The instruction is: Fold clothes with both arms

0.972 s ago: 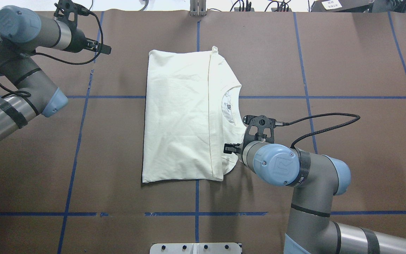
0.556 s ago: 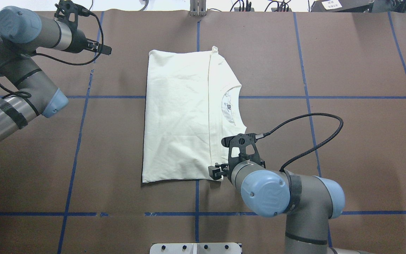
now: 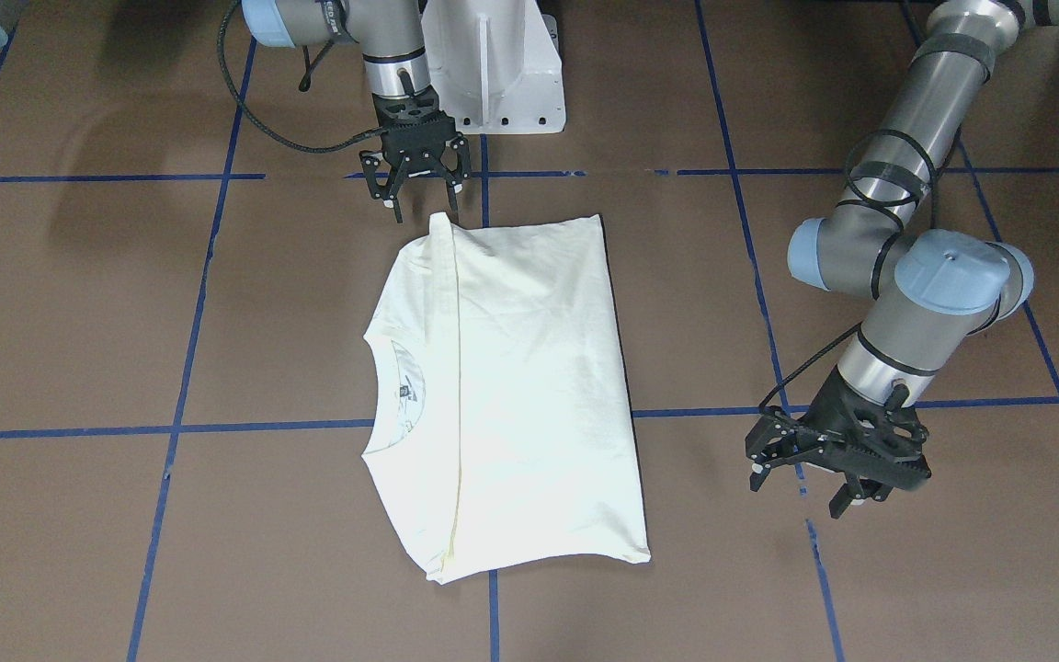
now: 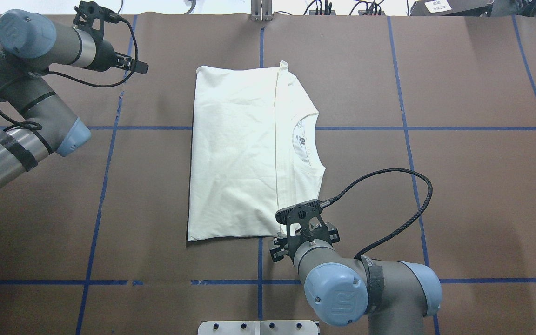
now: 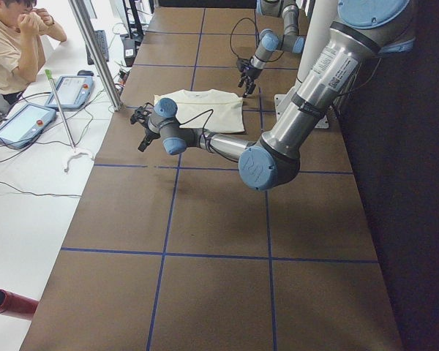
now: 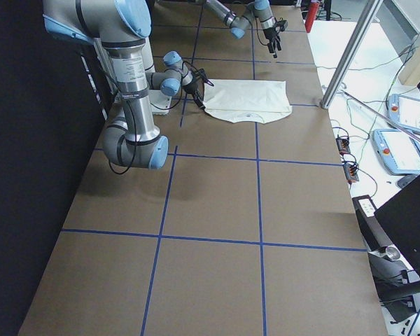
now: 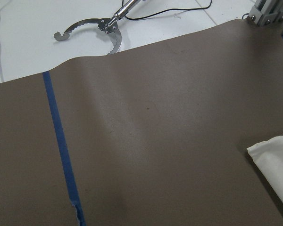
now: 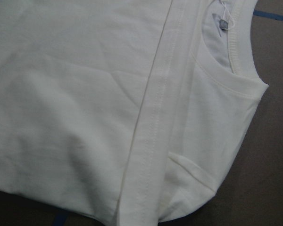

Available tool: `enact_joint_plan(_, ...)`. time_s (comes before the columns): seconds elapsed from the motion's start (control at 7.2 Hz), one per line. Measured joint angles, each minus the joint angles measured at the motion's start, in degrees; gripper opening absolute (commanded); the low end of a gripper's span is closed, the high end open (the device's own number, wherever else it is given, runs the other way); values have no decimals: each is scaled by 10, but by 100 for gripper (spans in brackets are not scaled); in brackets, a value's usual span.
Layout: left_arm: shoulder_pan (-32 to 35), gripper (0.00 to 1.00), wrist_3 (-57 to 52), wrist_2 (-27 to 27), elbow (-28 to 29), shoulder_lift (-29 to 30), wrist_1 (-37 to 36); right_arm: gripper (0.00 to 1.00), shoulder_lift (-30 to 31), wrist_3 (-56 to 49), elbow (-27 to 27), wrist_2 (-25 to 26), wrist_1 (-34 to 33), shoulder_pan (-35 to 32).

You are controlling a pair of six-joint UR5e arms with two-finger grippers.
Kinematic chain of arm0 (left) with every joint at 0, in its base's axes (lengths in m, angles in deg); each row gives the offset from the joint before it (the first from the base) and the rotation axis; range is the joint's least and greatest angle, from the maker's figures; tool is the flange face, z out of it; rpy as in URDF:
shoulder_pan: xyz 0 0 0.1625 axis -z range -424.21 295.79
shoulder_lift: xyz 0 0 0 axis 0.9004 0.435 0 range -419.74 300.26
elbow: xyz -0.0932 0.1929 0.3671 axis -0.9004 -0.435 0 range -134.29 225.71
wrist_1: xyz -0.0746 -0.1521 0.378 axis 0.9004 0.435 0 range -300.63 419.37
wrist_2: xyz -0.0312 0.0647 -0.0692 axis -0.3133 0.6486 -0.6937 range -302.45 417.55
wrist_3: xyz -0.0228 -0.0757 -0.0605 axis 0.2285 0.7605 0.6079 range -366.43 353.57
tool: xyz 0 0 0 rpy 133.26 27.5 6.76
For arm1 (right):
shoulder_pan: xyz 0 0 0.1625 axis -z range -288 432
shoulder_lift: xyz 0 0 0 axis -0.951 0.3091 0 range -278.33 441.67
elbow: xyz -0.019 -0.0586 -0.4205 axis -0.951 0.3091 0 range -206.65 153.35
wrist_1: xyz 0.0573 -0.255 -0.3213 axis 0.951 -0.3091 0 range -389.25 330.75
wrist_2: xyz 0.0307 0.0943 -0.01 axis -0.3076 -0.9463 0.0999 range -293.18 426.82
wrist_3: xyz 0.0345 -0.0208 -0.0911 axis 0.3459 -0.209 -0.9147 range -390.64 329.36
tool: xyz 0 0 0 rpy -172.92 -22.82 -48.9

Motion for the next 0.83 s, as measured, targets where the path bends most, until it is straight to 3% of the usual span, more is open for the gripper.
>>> enact_joint_plan(0.56, -1, 100, 0, 0, -1, 0, 0, 48, -4, -19, 7, 9, 3, 9)
enact_joint_plan(0.69, -1, 100, 0, 0, -1, 0, 1, 43, -4, -20, 10, 8, 3, 10)
enact_joint_plan(0.83, -1, 100, 0, 0, -2, 0, 1, 18, -5, -20, 13, 8, 3, 10)
